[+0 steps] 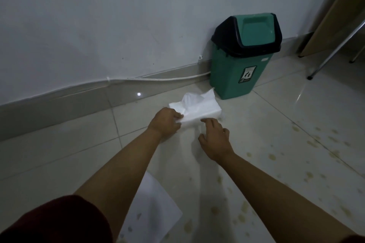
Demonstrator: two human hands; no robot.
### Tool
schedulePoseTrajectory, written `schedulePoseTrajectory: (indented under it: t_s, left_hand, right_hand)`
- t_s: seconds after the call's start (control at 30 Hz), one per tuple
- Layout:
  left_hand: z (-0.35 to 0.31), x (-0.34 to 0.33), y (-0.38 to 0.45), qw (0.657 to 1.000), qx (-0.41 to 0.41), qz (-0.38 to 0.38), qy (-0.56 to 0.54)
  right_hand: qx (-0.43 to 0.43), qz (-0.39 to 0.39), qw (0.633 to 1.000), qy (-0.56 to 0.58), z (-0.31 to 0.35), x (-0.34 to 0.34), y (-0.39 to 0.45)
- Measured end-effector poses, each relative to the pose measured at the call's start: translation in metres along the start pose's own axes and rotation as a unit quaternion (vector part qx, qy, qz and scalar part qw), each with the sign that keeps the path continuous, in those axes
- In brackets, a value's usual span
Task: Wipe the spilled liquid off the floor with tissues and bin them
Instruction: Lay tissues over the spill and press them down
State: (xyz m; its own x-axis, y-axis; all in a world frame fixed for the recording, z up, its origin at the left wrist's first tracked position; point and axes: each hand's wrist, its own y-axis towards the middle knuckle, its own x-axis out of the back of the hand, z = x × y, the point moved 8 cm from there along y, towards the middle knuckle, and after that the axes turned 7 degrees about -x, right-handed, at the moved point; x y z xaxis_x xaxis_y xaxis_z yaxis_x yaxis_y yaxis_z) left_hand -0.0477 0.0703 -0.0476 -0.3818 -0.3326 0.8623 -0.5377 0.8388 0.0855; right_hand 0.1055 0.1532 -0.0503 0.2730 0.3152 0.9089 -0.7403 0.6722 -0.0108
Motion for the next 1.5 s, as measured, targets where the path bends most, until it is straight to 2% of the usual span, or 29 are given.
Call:
schedulePoseTrajectory:
  t_s: [0.07,0.17,0.27,0.33,0.37,0.47,0.53,0.6,0.87,1.03,1.17,1.23,1.3,1.43,1.5]
  left_hand:
    - [-0.008,0.002,-0.006,1.000,-0.019,0.008,-0.015]
    - [-0.013,0.007,-0.010,0.997,0.002,-0.004,-0.076]
    - [-0.022,0.022,-0.001,0.995,0.023,-0.060,-0.078]
    - [-0.036,0.032,0.012,0.993,0.007,-0.096,-0.064]
    - [-0.044,0.032,0.020,0.995,-0.003,-0.080,-0.062]
    - [-0.060,0.022,0.038,1.000,-0.003,0.011,0.018]
    - [-0.068,0.024,0.045,0.993,-0.015,-0.002,0.114]
    - [-0.078,0.030,0.047,0.986,-0.026,-0.045,0.161]
    - [-0.070,0.062,0.035,0.982,0.014,-0.182,-0.045]
    - [-0.086,0.093,0.039,0.952,-0.025,-0.262,-0.155]
    - [-0.086,0.142,0.032,0.893,-0.061,-0.379,-0.235]
    - [-0.081,0.154,0.029,0.890,-0.063,-0.382,-0.243]
    - [-0.071,0.154,0.026,0.898,-0.042,-0.356,-0.256]
    - [-0.046,0.141,0.013,0.904,0.031,-0.302,-0.301]
    - [-0.038,0.130,0.001,0.888,0.073,-0.260,-0.371]
  right_hand:
    - [-0.005,0.002,1.000,-0.009,0.006,-0.002,0.002]
    - [-0.015,0.008,0.998,-0.059,0.014,-0.010,0.001]
    - [-0.044,0.101,0.992,-0.060,0.015,-0.032,-0.001]
    - [-0.050,0.121,0.989,-0.062,0.013,-0.035,0.001]
    - [-0.045,0.119,0.989,-0.072,0.012,-0.033,0.002]
    - [-0.028,0.122,0.988,-0.094,0.011,-0.030,0.005]
    - [-0.019,0.137,0.984,-0.109,0.012,-0.034,0.005]
    - [-0.018,0.138,0.984,-0.111,0.012,-0.035,0.006]
    - [-0.032,0.152,0.980,-0.127,0.013,-0.034,0.011]
    - [-0.039,0.159,0.978,-0.132,0.013,-0.033,0.013]
    - [-0.040,0.171,0.979,-0.107,0.012,-0.032,0.013]
    - [-0.034,0.179,0.981,-0.071,0.012,-0.028,0.013]
    - [-0.039,0.134,0.990,-0.010,0.013,-0.014,0.011]
    - [-0.051,-0.018,0.990,0.133,0.017,0.029,0.002]
    - [-0.045,-0.057,0.980,0.184,0.022,0.048,-0.005]
